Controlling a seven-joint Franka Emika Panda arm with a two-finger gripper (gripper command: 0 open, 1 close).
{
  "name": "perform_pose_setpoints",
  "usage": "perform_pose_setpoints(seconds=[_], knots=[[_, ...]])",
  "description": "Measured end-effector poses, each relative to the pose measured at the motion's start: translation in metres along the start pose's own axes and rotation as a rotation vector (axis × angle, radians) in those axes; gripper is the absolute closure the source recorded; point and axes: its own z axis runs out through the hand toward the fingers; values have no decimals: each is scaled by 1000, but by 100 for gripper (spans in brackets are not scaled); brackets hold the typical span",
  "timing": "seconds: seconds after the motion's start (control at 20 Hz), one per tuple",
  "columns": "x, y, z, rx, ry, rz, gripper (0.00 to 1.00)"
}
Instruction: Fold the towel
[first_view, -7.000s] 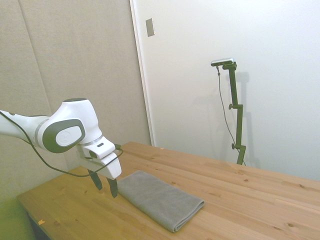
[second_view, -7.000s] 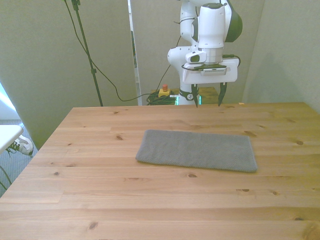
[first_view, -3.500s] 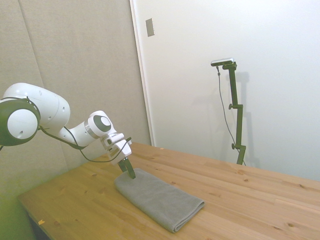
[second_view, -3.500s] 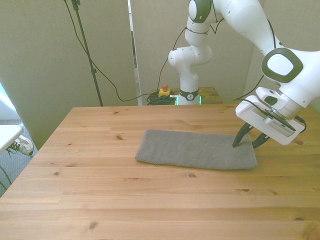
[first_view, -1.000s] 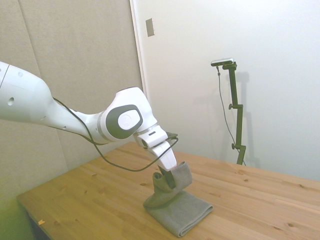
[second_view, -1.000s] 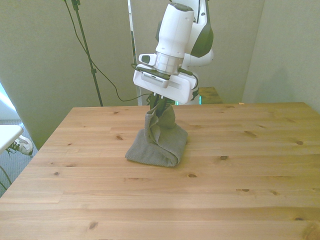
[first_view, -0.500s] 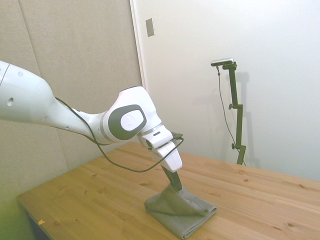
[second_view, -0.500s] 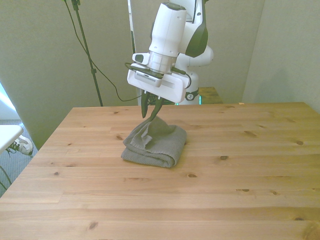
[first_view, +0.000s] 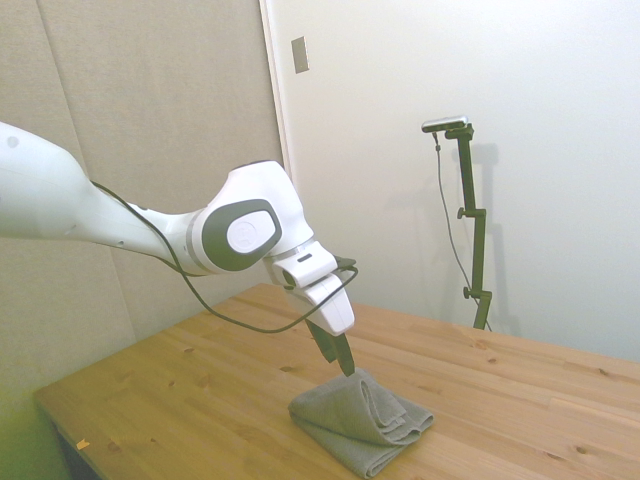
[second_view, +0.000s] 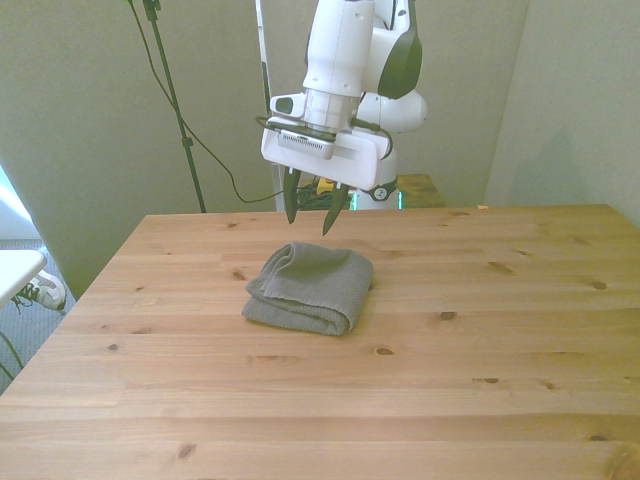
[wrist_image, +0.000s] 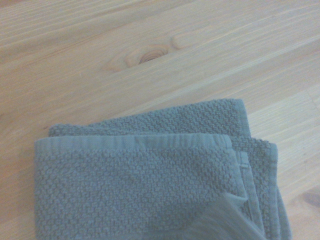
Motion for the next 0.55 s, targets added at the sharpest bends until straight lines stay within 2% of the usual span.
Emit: perform_pose_setpoints(seconds=[0.15, 0.35, 0.55], knots=[[-15, 12, -22, 13, -53, -25, 0], [-58, 31, -42, 28, -181, -132, 0], [-114, 57, -70, 30, -196, -227, 0]])
